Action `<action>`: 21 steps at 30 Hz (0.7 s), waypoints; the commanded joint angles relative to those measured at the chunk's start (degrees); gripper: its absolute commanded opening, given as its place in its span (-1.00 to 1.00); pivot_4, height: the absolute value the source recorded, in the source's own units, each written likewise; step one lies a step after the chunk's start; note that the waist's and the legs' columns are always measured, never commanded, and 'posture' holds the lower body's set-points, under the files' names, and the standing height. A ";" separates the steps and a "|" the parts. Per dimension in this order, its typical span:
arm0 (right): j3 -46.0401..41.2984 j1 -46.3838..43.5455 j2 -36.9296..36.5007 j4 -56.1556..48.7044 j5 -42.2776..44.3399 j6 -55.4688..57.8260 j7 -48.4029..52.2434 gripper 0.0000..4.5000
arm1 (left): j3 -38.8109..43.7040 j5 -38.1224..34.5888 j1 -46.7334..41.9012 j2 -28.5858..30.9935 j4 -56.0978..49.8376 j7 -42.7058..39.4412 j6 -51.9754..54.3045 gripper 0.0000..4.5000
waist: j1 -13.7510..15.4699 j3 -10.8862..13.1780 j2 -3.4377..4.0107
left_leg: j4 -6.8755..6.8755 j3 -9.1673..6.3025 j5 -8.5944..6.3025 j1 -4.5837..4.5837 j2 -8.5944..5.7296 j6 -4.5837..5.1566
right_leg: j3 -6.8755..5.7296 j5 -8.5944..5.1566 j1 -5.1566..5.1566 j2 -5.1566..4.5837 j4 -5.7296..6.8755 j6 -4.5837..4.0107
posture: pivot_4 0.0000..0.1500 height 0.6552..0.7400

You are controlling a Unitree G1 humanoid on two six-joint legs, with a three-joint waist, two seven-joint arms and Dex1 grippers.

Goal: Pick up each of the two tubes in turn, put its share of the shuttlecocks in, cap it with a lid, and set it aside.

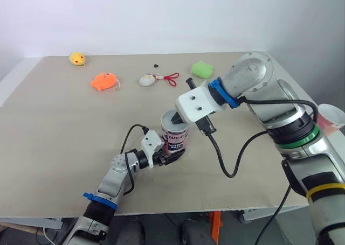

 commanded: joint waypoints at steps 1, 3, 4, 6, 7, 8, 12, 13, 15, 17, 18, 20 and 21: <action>5.84 4.47 0.92 1.28 -1.40 0.90 3.45 -0.97 | -0.93 0.48 1.00 -0.26 1.42 0.10 0.97 0.44 | 0.00 -0.23 0.01 | -0.01 0.00 -0.02 0.01 0.00 -0.01 | 0.00 -0.02 0.01 0.00 0.00 -0.01 | 1.00 1.00; 4.75 4.55 1.13 1.46 -0.86 1.54 3.24 -0.97 | -0.90 0.50 1.03 -0.27 1.41 0.14 0.93 0.44 | 0.00 -0.39 0.01 | -0.01 -0.01 -0.03 0.03 0.00 -0.02 | -0.01 -0.04 0.02 0.00 0.00 -0.02 | 1.00 1.00; 3.67 4.46 1.32 1.45 0.21 2.36 3.27 -0.97 | -0.87 0.51 1.05 -0.25 1.40 0.13 0.90 0.44 | 0.00 -0.41 -0.01 | -0.01 -0.01 -0.03 0.04 0.00 -0.02 | -0.01 -0.05 0.03 0.00 0.00 -0.02 | 1.00 1.00; -1.23 3.20 2.36 1.18 5.46 6.48 3.54 -0.97 | -0.68 0.38 1.03 -0.09 1.30 0.01 0.99 0.44 | 0.00 -0.41 -0.02 | -0.01 -0.01 -0.04 0.04 0.00 -0.03 | -0.01 -0.05 0.03 0.00 -0.01 -0.02 | 1.00 1.00; -3.91 2.41 2.75 1.00 8.16 8.60 3.44 -0.97 | -0.61 0.32 1.11 0.05 1.06 -0.06 1.06 0.44 | 0.00 -0.39 -0.01 | -0.01 -0.01 -0.04 0.04 0.00 -0.04 | -0.01 -0.05 0.03 -0.01 -0.01 -0.02 | 1.00 1.00; -6.85 1.67 3.07 0.80 11.06 10.63 3.13 -0.97 | -0.50 0.20 1.26 0.23 0.66 -0.16 1.10 0.44 | -0.01 -0.28 0.02 | -0.01 -0.01 -0.04 -0.01 0.00 -0.03 | -0.01 -0.05 0.00 -0.01 0.00 -0.02 | 1.00 1.00; -15.52 1.13 3.21 -0.52 20.08 16.59 -0.53 -0.97 | -0.16 -0.81 1.46 1.15 -1.21 -1.15 2.48 0.44 | 0.06 0.12 0.05 | -0.03 -0.06 -0.04 -0.31 -0.01 -0.03 | -0.03 0.05 -0.23 -0.01 0.00 0.15 | 1.00 1.00; -17.73 1.53 3.51 -1.18 22.23 18.54 -2.27 -0.97 | -0.27 -1.09 1.46 1.68 -1.86 -1.73 3.57 0.44 | 0.06 0.16 0.01 | -0.04 -0.12 -0.05 -0.36 -0.03 -0.03 | -0.07 0.03 -0.24 -0.02 -0.01 0.22 | 1.00 1.00; -22.06 3.60 3.27 -3.17 26.74 23.54 -5.44 -0.71 | -0.13 -2.01 1.37 2.81 -3.61 -2.80 6.30 0.60 | 0.02 0.21 -0.03 | -0.08 -0.12 -0.14 -0.42 -0.02 -0.04 | -0.08 -0.05 -0.29 -0.02 -0.02 0.21 | 1.00 1.00; -25.42 6.25 2.51 -5.55 30.65 27.99 -7.71 -0.38 | 0.26 -3.04 1.27 3.87 -5.34 -3.72 8.38 0.91 | 0.02 0.26 -0.19 | -0.20 -0.15 -0.21 -0.42 -0.03 -0.01 | -0.09 -0.11 -0.30 -0.02 -0.02 0.11 | 1.00 1.00; -26.69 7.32 2.24 -6.71 32.24 30.13 -9.08 -0.17 | 0.31 -3.41 1.28 4.40 -6.09 -4.13 9.13 1.00 | 0.02 0.27 -0.20 | -0.21 -0.20 -0.26 -0.42 -0.02 -0.01 | -0.13 -0.15 -0.29 -0.01 -0.03 0.05 | 1.00 1.00; -29.83 10.05 1.74 -9.13 35.08 33.56 -12.85 0.25 | 0.37 -4.26 1.35 5.95 -7.85 -5.47 10.82 1.00 | -0.02 0.32 -0.14 | -0.28 -0.19 -0.31 -0.43 -0.03 0.02 | -0.13 -0.19 -0.33 -0.01 -0.03 -0.03 | 1.00 1.00; -31.64 12.21 1.14 -10.45 36.15 35.00 -14.85 0.49 | 0.49 -4.89 1.37 7.14 -8.87 -6.49 11.87 1.00 | -0.10 0.32 -0.14 | -0.36 -0.16 -0.31 -0.46 -0.03 0.02 | -0.10 -0.20 -0.42 -0.01 -0.03 -0.04 | 1.00 1.00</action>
